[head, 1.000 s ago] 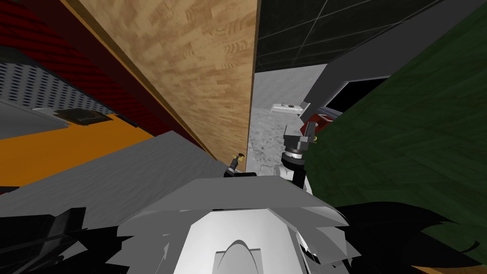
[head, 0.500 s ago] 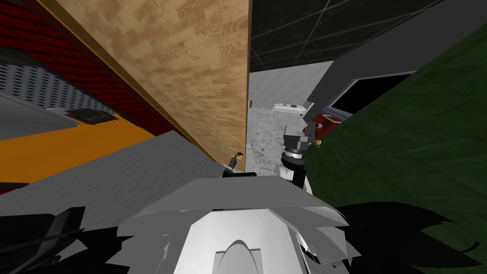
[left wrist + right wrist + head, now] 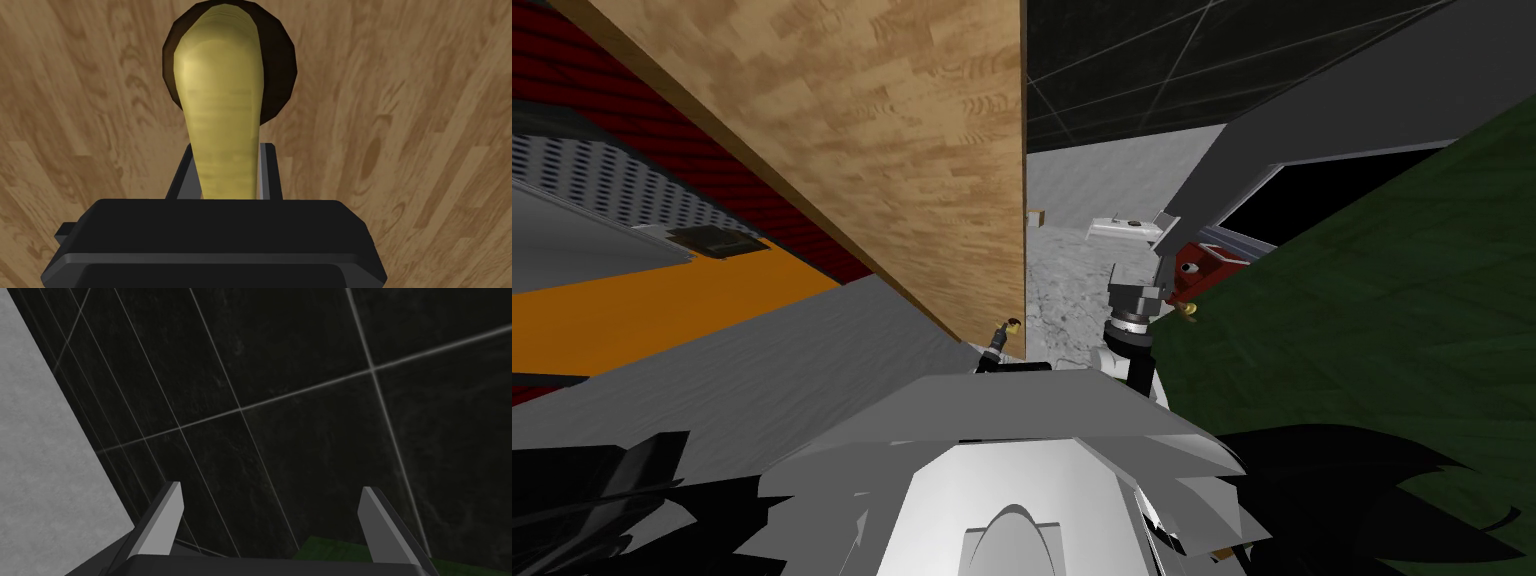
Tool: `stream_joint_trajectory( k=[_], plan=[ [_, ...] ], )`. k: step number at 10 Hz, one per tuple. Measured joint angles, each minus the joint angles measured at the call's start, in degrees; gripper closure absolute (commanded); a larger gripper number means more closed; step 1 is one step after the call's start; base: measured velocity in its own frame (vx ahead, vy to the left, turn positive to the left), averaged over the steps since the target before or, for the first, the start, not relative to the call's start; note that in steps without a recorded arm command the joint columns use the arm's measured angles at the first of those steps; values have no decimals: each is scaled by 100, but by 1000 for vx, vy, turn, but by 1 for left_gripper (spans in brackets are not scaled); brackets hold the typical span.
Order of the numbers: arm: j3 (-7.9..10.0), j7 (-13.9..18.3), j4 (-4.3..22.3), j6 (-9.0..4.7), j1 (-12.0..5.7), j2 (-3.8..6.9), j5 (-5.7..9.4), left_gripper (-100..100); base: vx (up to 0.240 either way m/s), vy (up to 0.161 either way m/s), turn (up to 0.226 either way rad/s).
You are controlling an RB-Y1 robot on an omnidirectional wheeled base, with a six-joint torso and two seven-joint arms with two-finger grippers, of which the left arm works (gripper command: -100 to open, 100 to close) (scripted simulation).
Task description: Push the door open
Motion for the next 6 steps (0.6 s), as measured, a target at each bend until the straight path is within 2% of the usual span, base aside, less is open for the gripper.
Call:
stream_joint_trajectory(
  k=[2, 3, 4, 5, 6],
  plan=[
    [118, -45, 14, 25, -19, -35, 35, 100, 98, -108, 51],
    [186, -55, 118, -22, -79, -48, 59, 100, 98, -138, 87],
    [266, -70, 91, -12, -58, -56, 83, 100, 141, -120, 75],
    [356, -83, 201, -35, -127, -78, 114, 100, 114, -113, 47],
    [414, -106, 96, 29, -79, -87, 130, 100, 117, -140, 69]
  ],
)
